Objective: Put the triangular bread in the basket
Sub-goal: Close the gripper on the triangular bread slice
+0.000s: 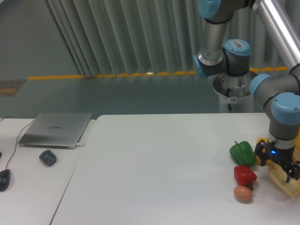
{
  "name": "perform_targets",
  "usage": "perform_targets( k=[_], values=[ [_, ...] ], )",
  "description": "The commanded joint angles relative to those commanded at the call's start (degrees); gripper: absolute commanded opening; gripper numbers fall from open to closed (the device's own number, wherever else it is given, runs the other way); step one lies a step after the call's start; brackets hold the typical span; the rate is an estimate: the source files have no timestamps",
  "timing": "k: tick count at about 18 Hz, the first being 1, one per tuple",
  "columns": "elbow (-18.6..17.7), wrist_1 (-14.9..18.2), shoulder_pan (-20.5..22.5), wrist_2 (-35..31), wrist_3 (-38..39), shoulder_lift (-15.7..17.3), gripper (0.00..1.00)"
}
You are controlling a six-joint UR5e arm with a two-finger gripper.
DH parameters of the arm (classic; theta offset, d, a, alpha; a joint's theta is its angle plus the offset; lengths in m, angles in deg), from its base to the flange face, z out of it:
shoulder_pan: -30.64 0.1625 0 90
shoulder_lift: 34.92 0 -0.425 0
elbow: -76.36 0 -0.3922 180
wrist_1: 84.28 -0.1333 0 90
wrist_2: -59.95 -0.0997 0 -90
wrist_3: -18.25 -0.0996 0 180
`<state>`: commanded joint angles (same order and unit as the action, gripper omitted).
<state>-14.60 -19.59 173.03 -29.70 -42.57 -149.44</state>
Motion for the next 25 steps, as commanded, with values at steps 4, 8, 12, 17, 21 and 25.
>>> perform_targets(
  k=[4,8,12,17,21,25],
  values=[
    [-0.09,-0.53,0.00,-0.18,-0.09,-0.09,0.91],
    [-0.09,-1.32,0.00,-0.18,-0.26,-0.18,0.69],
    [-0.09,-1.58,0.09,-0.09,-0.35,-0.09,0.40],
    [-0.09,-1.67,0.09,-0.18,-0.53,0.09,0.20],
    [0.00,-1.67,0.09,-0.09,-0.61,0.44,0.14],
    [0.17,-1.50,0.00,-0.09,-0.61,0.61,0.12]
  ],
)
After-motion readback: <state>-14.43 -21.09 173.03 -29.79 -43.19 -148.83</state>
